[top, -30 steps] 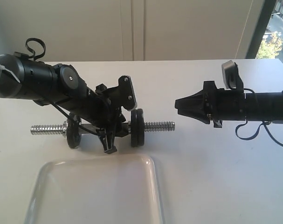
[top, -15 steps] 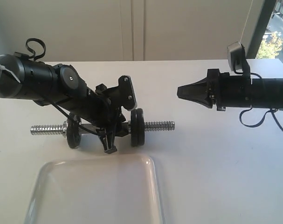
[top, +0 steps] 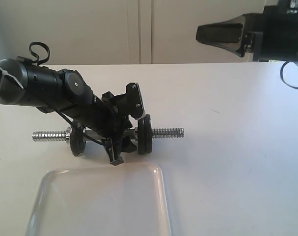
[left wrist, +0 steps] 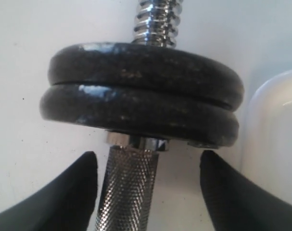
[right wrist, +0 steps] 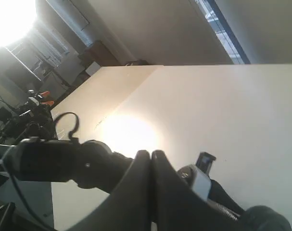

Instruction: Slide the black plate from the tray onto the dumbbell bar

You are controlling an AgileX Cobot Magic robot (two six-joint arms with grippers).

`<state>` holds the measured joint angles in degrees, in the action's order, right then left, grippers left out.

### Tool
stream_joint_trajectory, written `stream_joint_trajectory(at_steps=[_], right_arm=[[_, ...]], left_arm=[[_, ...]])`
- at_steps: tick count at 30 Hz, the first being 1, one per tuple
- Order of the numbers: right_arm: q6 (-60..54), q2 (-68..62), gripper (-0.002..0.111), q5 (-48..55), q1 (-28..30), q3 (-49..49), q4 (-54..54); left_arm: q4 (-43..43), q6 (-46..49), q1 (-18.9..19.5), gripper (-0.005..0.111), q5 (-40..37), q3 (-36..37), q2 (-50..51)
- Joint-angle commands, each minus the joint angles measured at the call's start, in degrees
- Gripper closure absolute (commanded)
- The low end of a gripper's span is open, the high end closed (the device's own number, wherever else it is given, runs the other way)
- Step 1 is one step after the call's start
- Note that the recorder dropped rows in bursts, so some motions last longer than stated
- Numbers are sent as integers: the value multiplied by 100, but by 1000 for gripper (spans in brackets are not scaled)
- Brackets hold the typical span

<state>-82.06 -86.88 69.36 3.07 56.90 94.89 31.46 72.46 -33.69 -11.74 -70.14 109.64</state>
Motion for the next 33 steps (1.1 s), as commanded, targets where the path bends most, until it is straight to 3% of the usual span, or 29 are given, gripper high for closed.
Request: stream_joint_trajectory(at_steps=[1,14,33], right_arm=[[97,746,108,60,40,-34,-68],[481,2468,108,-267,40,-34,-954],[1396,3420,108,-417,40,-34,-1770]], left_arm=[[99,-57,-16,33,-141,15,4],[66,-57,-16,33,-141,15,4],[66,-57,-16,33,-141,15,4]])
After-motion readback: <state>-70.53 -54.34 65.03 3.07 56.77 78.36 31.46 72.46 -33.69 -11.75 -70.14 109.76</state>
